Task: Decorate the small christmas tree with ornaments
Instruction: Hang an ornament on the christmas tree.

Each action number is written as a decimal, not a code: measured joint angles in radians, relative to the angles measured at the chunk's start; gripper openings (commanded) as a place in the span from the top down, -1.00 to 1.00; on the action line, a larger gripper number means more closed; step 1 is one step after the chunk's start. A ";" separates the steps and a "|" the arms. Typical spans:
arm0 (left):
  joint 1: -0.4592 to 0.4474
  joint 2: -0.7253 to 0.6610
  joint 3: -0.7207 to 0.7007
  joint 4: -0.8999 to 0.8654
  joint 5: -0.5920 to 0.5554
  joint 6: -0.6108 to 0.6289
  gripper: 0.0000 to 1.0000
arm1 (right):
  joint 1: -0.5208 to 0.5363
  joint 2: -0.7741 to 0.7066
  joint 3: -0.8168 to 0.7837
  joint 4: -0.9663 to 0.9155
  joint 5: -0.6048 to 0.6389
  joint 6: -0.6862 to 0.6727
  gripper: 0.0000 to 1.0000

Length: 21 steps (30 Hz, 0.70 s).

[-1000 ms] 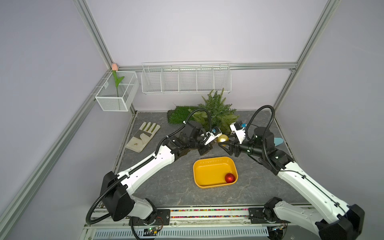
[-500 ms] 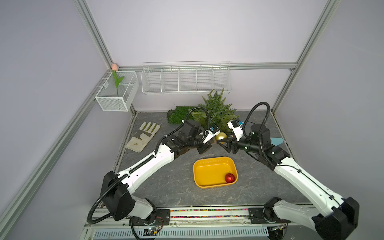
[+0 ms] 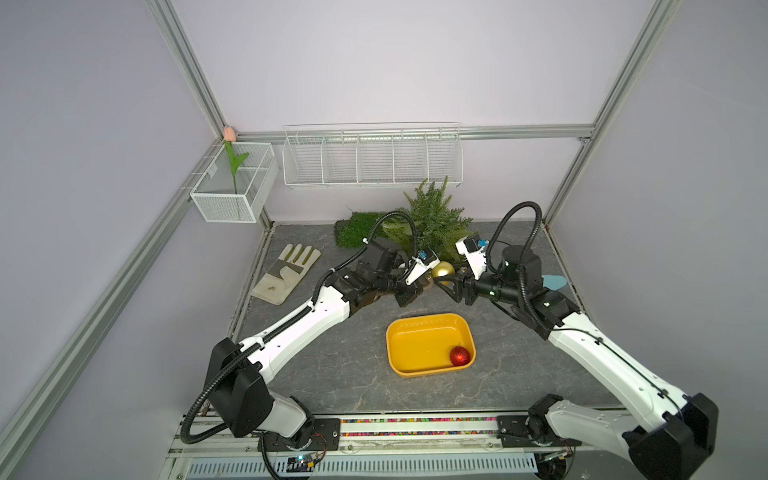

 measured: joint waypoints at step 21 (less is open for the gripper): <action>0.000 0.001 0.003 0.000 0.032 -0.009 1.00 | -0.002 -0.070 0.007 -0.063 0.003 -0.006 0.47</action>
